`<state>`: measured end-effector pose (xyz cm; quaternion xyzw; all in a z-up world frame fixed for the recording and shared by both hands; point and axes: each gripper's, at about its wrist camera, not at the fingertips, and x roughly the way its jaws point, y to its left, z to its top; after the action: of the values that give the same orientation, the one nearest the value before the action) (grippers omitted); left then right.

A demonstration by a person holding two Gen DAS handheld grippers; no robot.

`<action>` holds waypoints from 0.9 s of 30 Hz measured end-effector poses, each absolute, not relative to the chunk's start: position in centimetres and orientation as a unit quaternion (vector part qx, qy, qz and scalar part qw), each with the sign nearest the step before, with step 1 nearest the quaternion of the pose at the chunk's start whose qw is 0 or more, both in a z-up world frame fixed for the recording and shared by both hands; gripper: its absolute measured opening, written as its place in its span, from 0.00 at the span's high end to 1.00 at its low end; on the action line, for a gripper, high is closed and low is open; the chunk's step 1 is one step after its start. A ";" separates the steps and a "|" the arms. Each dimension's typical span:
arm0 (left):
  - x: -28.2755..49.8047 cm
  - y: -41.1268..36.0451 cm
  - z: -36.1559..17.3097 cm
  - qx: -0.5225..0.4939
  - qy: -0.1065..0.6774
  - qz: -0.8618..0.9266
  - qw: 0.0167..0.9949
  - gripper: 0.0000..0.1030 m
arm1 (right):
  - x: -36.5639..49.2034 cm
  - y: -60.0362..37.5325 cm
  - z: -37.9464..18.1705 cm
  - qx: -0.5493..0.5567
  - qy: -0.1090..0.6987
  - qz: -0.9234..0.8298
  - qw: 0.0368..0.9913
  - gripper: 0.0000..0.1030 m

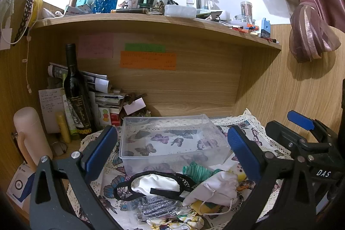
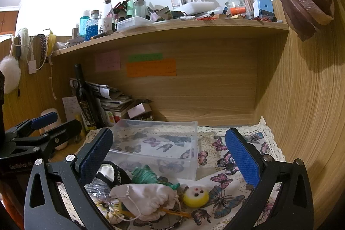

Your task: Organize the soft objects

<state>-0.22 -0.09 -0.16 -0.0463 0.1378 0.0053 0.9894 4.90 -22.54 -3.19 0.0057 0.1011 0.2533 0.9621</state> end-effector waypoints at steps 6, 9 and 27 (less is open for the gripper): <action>-0.2 -0.1 -0.1 -0.050 0.141 0.003 0.989 0.00 | 4.9 -22.6 -3.2 0.005 0.100 0.253 0.962 0.00; -0.2 -0.1 -0.2 -0.049 0.140 0.004 0.989 0.00 | 4.8 -22.5 -3.2 0.005 0.100 0.254 0.962 0.00; -0.7 -0.8 -0.2 -0.042 0.132 0.003 0.990 0.00 | 4.9 -22.4 -3.1 0.004 0.102 0.254 0.962 0.00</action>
<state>-0.68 -0.85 -0.23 -0.0423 0.1323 0.0031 0.9903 4.90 -22.43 -3.12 0.0037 0.1020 0.2541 0.9618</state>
